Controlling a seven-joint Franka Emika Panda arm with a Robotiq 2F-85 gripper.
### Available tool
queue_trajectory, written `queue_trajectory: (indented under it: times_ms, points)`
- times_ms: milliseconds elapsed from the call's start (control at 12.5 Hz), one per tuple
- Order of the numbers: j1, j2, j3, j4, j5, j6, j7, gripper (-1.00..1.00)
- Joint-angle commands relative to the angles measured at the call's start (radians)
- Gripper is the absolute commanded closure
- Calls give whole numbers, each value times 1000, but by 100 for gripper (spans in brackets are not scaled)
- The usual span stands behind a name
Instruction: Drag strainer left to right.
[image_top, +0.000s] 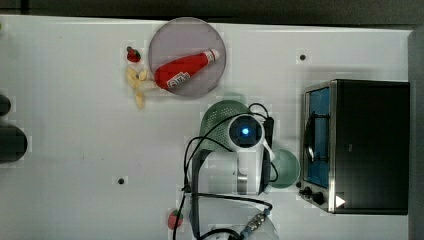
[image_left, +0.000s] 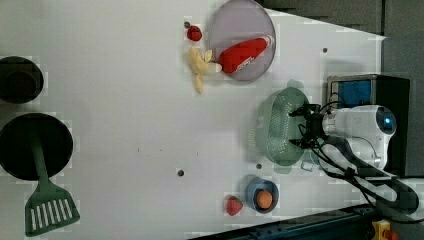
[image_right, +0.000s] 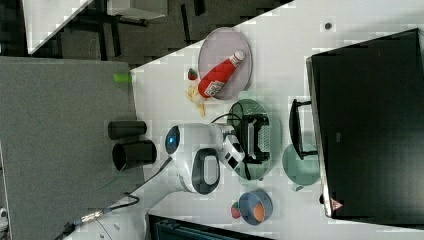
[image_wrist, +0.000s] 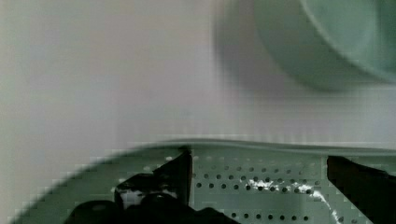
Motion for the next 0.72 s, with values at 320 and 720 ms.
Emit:
queue_trajectory:
  times_ms: [320,720]
  points:
    - [16,-138,49,9,-5,-66,-343,-100]
    - [18,-398,80,88,31,-414,-607,-100]
